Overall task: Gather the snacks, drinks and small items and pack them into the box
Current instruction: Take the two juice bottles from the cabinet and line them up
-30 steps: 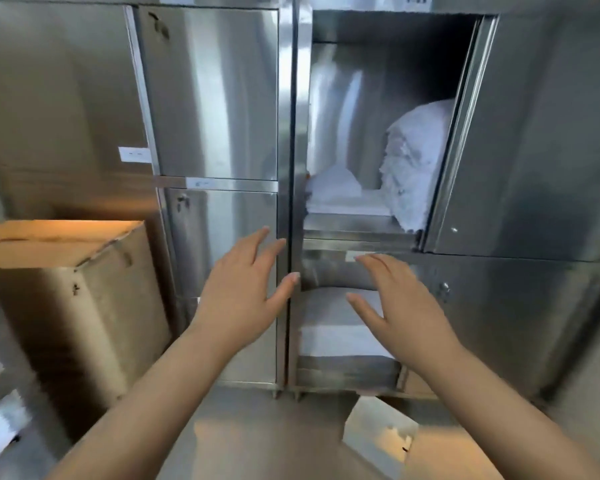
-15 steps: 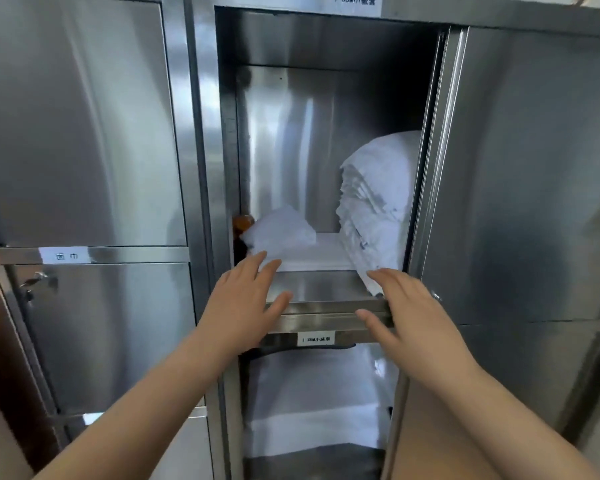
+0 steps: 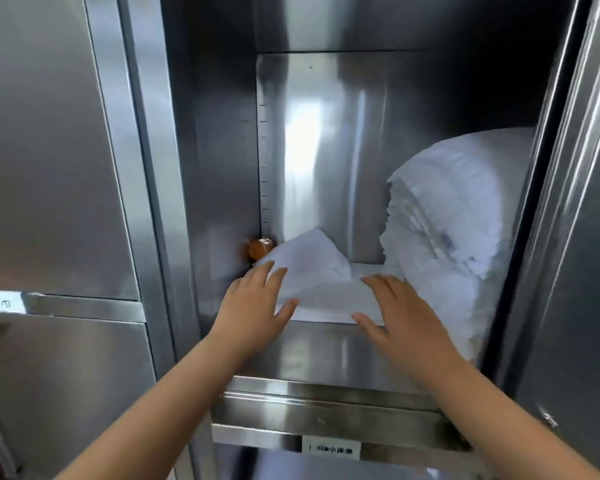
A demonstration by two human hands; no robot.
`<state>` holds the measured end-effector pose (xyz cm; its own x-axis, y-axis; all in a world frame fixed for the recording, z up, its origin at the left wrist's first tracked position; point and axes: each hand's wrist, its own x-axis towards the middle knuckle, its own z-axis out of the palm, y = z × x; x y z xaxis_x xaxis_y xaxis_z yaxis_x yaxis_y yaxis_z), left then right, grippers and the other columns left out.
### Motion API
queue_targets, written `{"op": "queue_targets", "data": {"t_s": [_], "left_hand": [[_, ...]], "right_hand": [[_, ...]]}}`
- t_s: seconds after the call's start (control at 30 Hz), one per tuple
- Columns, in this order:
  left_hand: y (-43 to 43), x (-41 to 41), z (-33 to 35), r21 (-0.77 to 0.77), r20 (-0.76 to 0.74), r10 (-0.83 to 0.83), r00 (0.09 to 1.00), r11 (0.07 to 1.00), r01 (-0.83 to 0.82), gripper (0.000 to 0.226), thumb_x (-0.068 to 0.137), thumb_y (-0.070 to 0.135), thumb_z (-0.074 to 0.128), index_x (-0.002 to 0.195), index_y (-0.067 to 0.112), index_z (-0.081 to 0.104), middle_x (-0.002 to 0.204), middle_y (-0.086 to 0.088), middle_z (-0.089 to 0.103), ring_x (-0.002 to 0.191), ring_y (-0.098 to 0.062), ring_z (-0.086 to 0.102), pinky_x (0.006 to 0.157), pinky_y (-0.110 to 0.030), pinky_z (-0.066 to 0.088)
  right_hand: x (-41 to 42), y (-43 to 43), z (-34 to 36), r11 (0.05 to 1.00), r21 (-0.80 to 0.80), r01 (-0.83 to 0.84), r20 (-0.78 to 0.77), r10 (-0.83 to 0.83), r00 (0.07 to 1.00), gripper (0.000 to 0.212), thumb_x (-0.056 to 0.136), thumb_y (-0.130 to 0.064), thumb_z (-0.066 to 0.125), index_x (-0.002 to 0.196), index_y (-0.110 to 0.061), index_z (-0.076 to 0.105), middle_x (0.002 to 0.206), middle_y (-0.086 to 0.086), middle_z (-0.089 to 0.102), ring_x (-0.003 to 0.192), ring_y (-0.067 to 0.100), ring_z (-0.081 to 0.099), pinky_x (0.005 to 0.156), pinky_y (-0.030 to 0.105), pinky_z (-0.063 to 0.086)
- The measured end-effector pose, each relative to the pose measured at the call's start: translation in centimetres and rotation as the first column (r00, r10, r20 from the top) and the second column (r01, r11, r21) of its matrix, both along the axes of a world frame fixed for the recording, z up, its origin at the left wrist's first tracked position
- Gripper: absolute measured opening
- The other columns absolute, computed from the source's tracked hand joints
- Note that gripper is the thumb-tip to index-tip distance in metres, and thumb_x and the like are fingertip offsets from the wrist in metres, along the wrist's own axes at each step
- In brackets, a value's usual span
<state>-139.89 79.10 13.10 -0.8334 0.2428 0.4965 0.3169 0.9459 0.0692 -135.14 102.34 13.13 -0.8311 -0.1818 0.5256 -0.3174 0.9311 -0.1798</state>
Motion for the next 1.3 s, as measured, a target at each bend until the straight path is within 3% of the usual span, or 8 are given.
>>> {"op": "queue_targets", "data": {"t_s": [0.13, 0.53, 0.77, 0.87, 1.0, 1.1, 1.3], "left_hand": [[0.2, -6.1, -0.6, 0.045, 0.027, 0.064, 0.998, 0.997, -0.066, 0.060, 0.094, 0.055, 0.032, 0.146, 0.025, 0.024, 0.154, 0.000, 0.022, 0.137, -0.023, 0.028, 0.110, -0.038, 0.025], [0.9, -29.5, -3.9, 0.195, 0.093, 0.235, 0.967, 0.948, -0.250, 0.058, 0.097, 0.045, 0.036, 0.148, 0.022, 0.020, 0.153, -0.002, 0.021, 0.140, -0.022, 0.018, 0.111, -0.039, 0.024], [0.3, -39.4, -6.5, 0.398, 0.096, 0.295, 0.951, 0.864, -0.309, 0.049, 0.096, 0.032, 0.044, 0.142, 0.022, 0.031, 0.153, -0.006, 0.022, 0.141, -0.023, 0.014, 0.113, -0.038, 0.015], [0.5, -42.1, -7.6, 0.406, 0.100, 0.329, 0.939, 0.848, -0.340, 0.047, 0.095, 0.029, 0.044, 0.141, 0.026, 0.034, 0.153, -0.004, 0.022, 0.141, -0.022, 0.013, 0.114, -0.037, 0.011], [0.6, -44.7, -8.6, 0.299, 0.078, 0.419, 0.904, 0.856, -0.422, 0.051, 0.093, 0.030, 0.043, 0.142, 0.025, 0.030, 0.150, -0.002, 0.027, 0.138, -0.020, 0.020, 0.111, -0.037, 0.014], [0.7, -45.4, -8.9, 0.288, 0.045, 0.484, 0.874, 0.831, -0.475, 0.049, 0.092, 0.028, 0.046, 0.140, 0.023, 0.034, 0.142, -0.001, 0.038, 0.129, -0.020, 0.031, 0.105, -0.036, 0.020], [2.4, -44.7, -8.9, 0.206, 0.021, 0.545, 0.838, 0.818, -0.537, 0.056, 0.087, 0.018, 0.054, 0.140, 0.023, 0.037, 0.134, -0.008, 0.042, 0.120, -0.027, 0.039, 0.103, -0.045, 0.029]], "right_hand": [[-7.5, -1.3, -0.7, 0.997, -0.003, -0.071, 0.013, 0.071, 0.997, 0.056, 0.094, -0.049, 0.042, 0.142, -0.025, 0.030, 0.146, -0.005, 0.034, 0.131, 0.015, 0.033, 0.103, 0.028, 0.032], [-31.4, -3.9, -1.3, 0.996, -0.048, -0.075, 0.034, 0.077, 0.996, 0.055, 0.094, -0.046, 0.046, 0.141, -0.019, 0.036, 0.142, -0.001, 0.040, 0.127, 0.018, 0.040, 0.100, 0.031, 0.037], [-44.8, -7.1, -2.4, 0.989, 0.069, -0.133, 0.100, 0.126, 0.987, 0.048, 0.097, -0.040, 0.041, 0.140, -0.018, 0.036, 0.142, 0.000, 0.041, 0.129, 0.019, 0.038, 0.103, 0.031, 0.035], [-49.4, -8.0, -3.1, 0.972, 0.104, -0.209, 0.106, 0.198, 0.974, 0.036, 0.099, -0.029, 0.039, 0.131, -0.018, 0.048, 0.133, 0.000, 0.050, 0.123, 0.019, 0.044, 0.093, 0.031, 0.042], [-54.3, -8.3, -4.0, 0.951, 0.148, -0.273, 0.184, 0.245, 0.952, 0.029, 0.099, -0.022, 0.038, 0.120, -0.018, 0.056, 0.123, 0.001, 0.056, 0.117, 0.022, 0.049, 0.086, 0.034, 0.046], [-55.3, -7.6, -5.7, 0.949, 0.192, -0.249, 0.190, 0.213, 0.958, 0.033, 0.100, -0.029, 0.031, 0.114, -0.020, 0.059, 0.118, 0.001, 0.062, 0.109, 0.022, 0.055, 0.089, 0.034, 0.043], [-56.0, -7.9, -6.5, 0.959, 0.219, -0.180, 0.219, 0.131, 0.967, 0.029, 0.099, -0.028, 0.030, 0.106, -0.019, 0.057, 0.107, 0.000, 0.064, 0.097, 0.021, 0.058, 0.079, 0.032, 0.042]]}}
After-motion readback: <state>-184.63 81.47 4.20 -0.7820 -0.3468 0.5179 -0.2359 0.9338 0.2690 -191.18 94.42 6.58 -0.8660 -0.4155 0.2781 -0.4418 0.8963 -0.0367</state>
